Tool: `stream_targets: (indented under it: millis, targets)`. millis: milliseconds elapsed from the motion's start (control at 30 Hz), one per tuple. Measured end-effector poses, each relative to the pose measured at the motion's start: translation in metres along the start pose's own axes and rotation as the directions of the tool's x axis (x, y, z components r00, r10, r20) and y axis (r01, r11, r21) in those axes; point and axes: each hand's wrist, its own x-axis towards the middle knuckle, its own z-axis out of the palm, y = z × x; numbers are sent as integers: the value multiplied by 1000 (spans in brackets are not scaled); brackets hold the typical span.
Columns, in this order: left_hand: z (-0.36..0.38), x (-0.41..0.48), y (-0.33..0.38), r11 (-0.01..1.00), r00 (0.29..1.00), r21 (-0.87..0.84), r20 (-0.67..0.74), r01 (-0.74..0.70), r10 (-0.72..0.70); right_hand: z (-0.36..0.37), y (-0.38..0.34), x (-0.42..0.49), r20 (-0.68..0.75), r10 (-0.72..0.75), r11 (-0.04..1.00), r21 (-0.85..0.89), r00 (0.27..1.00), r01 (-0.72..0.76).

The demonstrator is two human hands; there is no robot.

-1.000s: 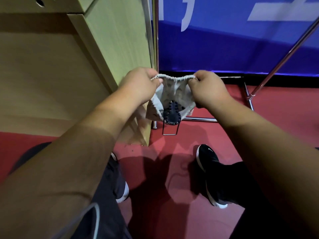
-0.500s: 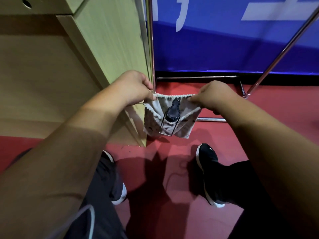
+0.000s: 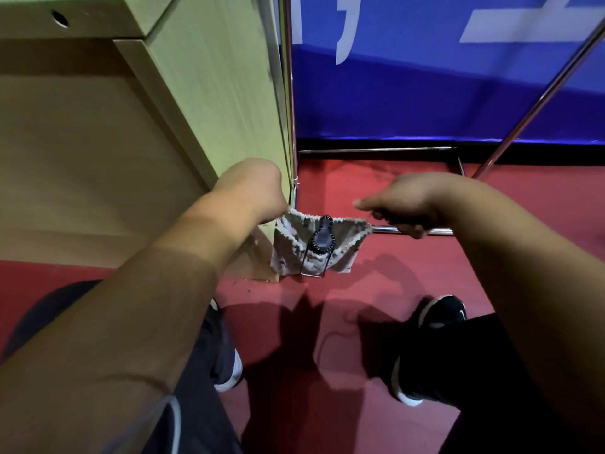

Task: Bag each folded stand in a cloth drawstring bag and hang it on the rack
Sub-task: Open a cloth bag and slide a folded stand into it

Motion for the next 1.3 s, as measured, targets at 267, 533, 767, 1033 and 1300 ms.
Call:
stream_targets:
  millis: [267, 533, 767, 1033, 1300]
  targets:
    - [-22, -4, 12, 206, 970, -953, 238, 223, 52, -5, 7, 3, -198, -356, 683, 611, 913, 399]
    - [-29, -9, 31, -209, 964, -954, 174, 216, 203, 2, 3, -16, -209, -414, 596, 673, 886, 438]
    - [-30, -9, 42, -111, 998, -992, 63, 64, 13, 5, -11, -17, -489, -270, 557, 623, 830, 549]
    - [-49, -32, 45, -387, 995, -919, -94, -77, 26, -5, -34, -32, -650, -285, 191, 682, 705, 706]
    - [-49, -35, 17, -494, 992, -861, -121, -121, -32, -7, -12, -18, -504, -42, -37, 864, 863, 502]
